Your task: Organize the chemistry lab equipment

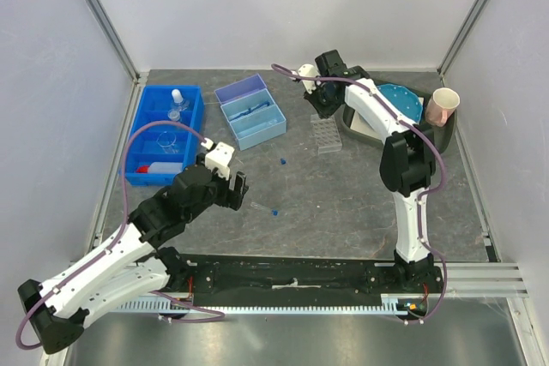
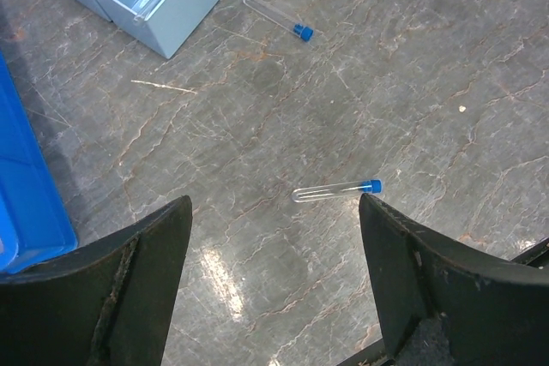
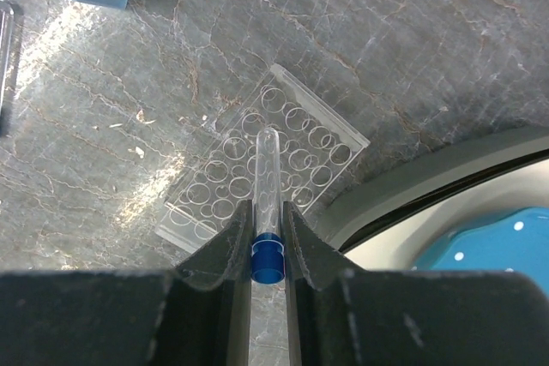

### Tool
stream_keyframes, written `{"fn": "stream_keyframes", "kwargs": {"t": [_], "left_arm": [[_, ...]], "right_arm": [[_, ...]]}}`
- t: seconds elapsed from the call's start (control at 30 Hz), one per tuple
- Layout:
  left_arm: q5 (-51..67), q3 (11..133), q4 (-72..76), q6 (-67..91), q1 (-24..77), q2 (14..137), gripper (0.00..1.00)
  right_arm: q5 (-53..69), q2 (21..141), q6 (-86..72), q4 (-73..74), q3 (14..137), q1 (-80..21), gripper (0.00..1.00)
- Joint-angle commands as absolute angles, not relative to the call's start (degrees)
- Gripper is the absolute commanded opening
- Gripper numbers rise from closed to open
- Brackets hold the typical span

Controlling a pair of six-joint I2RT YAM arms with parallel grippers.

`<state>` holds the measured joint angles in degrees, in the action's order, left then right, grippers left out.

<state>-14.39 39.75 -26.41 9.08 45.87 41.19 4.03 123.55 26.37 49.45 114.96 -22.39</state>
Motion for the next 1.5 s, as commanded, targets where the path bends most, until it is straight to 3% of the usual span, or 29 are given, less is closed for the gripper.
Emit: {"fn": "stream_keyframes", "kwargs": {"t": [0.0, 0.93, 1.23, 1.47], "left_arm": [[-14.06, 39.2, -24.08, 6.59, 45.7, 40.61, 0.85], [-13.18, 39.02, -23.73, 6.94, 45.7, 41.92, 0.84], [-13.27, 38.85, -23.47, 6.94, 45.7, 41.49, 0.84], [-12.92, 38.76, -23.29, 7.03, 45.7, 41.22, 0.84]], "right_arm": [[3.52, 125.94, 26.63, 50.27, 119.26, -22.59, 0.14], [4.75, 131.4, 26.19, 50.36, 123.66, -22.59, 0.16], [4.83, 133.59, 25.49, 49.83, 126.03, -22.59, 0.2], [4.83, 134.47, 24.7, 49.22, 126.83, -22.59, 0.29]]}}
